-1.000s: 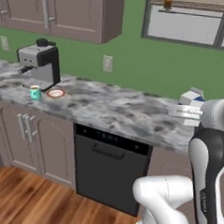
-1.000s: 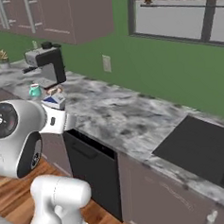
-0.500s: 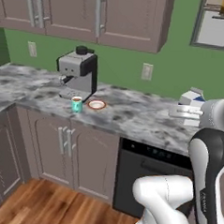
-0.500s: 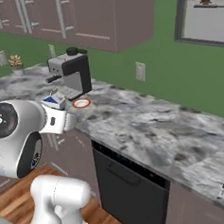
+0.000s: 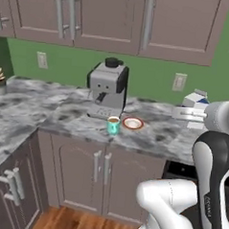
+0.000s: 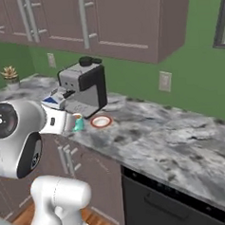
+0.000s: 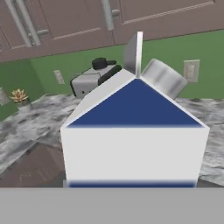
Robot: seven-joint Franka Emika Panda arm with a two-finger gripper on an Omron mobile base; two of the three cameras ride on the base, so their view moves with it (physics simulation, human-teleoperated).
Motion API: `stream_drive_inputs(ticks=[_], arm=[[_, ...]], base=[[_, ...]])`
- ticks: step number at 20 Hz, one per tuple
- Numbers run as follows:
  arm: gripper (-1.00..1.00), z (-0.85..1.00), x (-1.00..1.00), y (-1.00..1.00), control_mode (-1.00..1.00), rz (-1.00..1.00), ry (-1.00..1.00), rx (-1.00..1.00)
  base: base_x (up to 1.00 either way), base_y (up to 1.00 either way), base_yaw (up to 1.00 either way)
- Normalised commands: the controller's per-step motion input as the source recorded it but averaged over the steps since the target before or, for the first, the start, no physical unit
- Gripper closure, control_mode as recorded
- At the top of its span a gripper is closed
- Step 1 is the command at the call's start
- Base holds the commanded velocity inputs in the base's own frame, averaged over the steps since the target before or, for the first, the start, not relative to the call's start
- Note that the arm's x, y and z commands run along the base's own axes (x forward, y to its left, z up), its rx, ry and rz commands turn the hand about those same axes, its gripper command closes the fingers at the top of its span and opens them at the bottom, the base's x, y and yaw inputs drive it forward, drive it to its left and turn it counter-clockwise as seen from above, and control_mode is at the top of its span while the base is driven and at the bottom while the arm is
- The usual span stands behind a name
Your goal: Take a sugar cube from the saucer and place it inside the coffee. Then, grab milk from the fridge and place it next to the coffee on the counter to sweeten the coffee.
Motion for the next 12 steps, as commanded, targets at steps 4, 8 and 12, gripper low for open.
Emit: stream_drive_inputs(ticks=[4, 8, 12], arm=[[1.00, 0.00, 0.00, 0.00, 1.00, 0.00, 0.00, 0.00], [1.00, 0.00, 0.00, 0.00, 1.00, 0.00, 0.00, 0.00], [1.00, 0.00, 0.00, 0.00, 1.00, 0.00, 0.00, 0.00]], base=[[0.67, 1.00, -0.50], [0.26, 1.00, -0.53], [0.32, 1.00, -0.57]])
